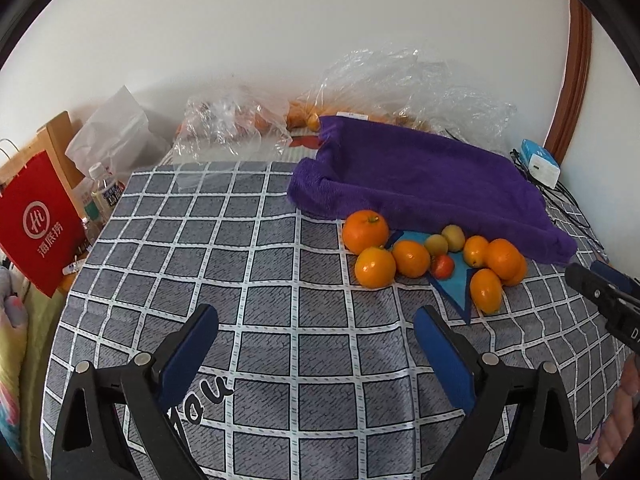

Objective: Organize fruits
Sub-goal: 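Grasp a large orange with the right tool while the left tool grasps another orange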

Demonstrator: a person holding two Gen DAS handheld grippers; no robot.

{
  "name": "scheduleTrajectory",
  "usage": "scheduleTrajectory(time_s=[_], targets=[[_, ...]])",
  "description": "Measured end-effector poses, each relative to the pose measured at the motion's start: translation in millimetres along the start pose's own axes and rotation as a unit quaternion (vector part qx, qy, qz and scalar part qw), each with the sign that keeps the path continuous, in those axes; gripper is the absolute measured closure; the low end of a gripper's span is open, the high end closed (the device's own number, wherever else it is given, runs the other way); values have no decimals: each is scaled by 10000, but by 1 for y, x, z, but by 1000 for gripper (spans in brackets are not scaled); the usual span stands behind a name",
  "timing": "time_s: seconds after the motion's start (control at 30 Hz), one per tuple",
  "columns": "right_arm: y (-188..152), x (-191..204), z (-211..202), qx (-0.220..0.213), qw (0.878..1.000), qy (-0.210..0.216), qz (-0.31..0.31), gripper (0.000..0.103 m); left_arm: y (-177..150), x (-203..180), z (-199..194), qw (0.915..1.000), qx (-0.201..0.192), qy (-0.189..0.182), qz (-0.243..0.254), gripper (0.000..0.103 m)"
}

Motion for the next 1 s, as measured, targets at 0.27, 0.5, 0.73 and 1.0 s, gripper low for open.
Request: scheduleTrajectory(time_s=[0.27, 0.5, 0.73, 1.0], targets=[[14, 49, 37, 19, 9983, 308, -488, 37, 0, 27, 23, 9995, 242, 7, -219, 14], [13, 63, 64, 136, 9967, 109, -789, 56, 5, 26, 39, 9983, 396, -312, -278, 14], [14, 45, 57, 239, 9973, 218, -661, 65, 17, 6, 57, 9967, 355, -695, -240, 14], [-7, -2, 38, 273, 9987, -210, -371, 65, 15, -7, 83, 9938, 392, -994, -324, 31]])
Point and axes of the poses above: each gripper's, at about its wrist camera, not at the fingertips, and z roughly the way its jaws point, x to its left, y to its top, the point moved 1 cm from there along z, roughly the way its jaws point, and after that the axes turned 8 degrees about -y, right-handed, at the moved point
